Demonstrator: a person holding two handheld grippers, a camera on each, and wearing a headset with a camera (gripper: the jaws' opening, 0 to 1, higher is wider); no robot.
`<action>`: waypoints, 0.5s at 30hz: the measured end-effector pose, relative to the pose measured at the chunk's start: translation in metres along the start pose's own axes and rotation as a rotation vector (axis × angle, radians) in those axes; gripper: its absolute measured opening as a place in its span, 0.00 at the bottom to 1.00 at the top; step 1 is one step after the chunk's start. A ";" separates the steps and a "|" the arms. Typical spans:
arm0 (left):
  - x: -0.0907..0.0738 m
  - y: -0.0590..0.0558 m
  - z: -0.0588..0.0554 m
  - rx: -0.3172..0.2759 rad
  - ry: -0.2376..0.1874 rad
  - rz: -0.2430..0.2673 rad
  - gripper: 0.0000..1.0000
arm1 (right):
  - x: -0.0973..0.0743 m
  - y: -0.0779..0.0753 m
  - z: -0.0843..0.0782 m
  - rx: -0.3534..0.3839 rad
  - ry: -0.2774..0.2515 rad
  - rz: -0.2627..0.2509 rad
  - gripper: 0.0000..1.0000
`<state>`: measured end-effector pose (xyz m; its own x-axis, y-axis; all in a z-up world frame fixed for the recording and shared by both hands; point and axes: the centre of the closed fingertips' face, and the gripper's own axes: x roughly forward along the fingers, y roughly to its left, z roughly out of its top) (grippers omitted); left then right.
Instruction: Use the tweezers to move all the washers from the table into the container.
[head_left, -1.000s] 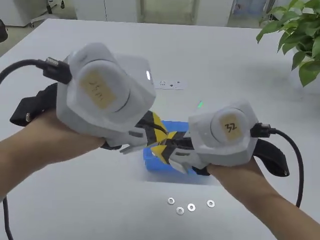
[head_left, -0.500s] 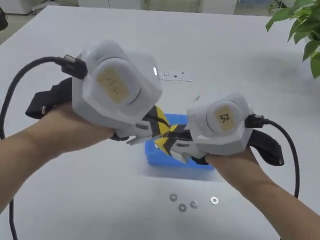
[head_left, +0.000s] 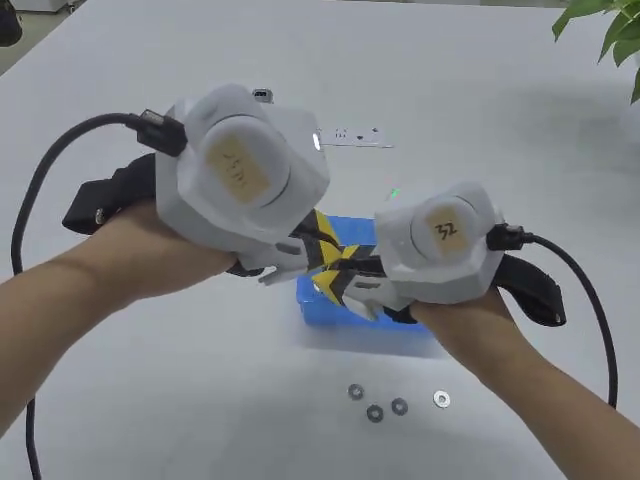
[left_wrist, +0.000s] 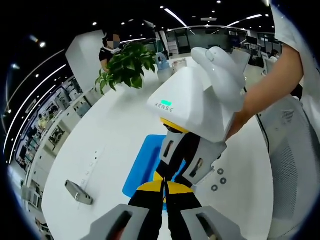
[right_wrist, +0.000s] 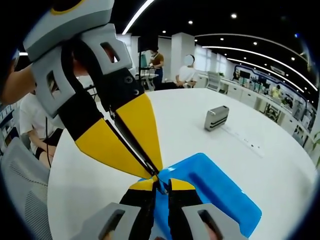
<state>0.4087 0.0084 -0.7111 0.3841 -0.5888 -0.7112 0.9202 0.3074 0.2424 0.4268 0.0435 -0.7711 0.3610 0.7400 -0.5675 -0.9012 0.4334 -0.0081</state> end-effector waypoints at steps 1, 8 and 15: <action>0.001 0.001 -0.001 -0.002 0.001 -0.001 0.00 | 0.001 -0.001 -0.001 0.004 0.001 0.001 0.05; 0.007 0.003 -0.006 -0.009 0.012 -0.008 0.00 | 0.007 -0.004 -0.006 0.015 0.008 0.001 0.05; 0.008 0.007 -0.005 -0.032 -0.002 -0.009 0.00 | 0.008 -0.007 -0.005 0.045 0.001 0.002 0.05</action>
<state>0.4185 0.0093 -0.7184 0.3761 -0.5935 -0.7116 0.9207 0.3260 0.2148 0.4352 0.0438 -0.7797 0.3588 0.7406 -0.5681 -0.8903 0.4544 0.0302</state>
